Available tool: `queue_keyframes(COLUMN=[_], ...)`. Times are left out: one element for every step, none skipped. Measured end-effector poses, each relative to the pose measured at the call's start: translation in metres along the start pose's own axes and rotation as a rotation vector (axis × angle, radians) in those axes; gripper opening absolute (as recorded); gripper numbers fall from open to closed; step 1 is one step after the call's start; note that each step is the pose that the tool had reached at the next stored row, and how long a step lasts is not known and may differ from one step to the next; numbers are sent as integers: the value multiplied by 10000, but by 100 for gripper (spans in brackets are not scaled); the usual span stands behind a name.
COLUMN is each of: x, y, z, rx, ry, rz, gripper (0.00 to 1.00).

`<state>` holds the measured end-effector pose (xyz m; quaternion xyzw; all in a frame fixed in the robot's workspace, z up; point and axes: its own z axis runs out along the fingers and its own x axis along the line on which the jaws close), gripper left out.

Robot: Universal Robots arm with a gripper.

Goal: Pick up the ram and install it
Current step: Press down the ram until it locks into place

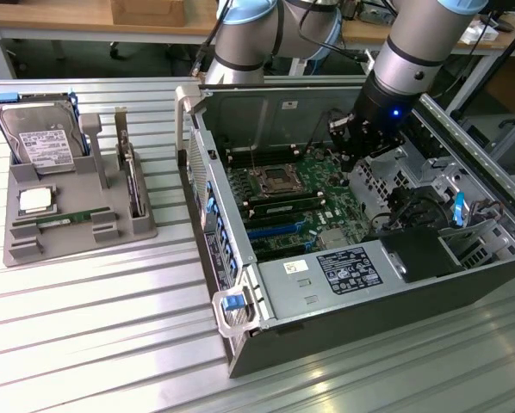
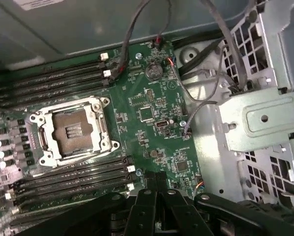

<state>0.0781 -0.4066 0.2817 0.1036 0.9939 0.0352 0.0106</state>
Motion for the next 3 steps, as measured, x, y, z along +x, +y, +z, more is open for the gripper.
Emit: queue_keyframes(x=[0, 1, 1], y=[0, 0, 0], z=[1, 2, 3], rx=[-3, 6, 6], ry=[38, 51, 52], rz=[-537, -754, -765], gripper=[11, 11, 11])
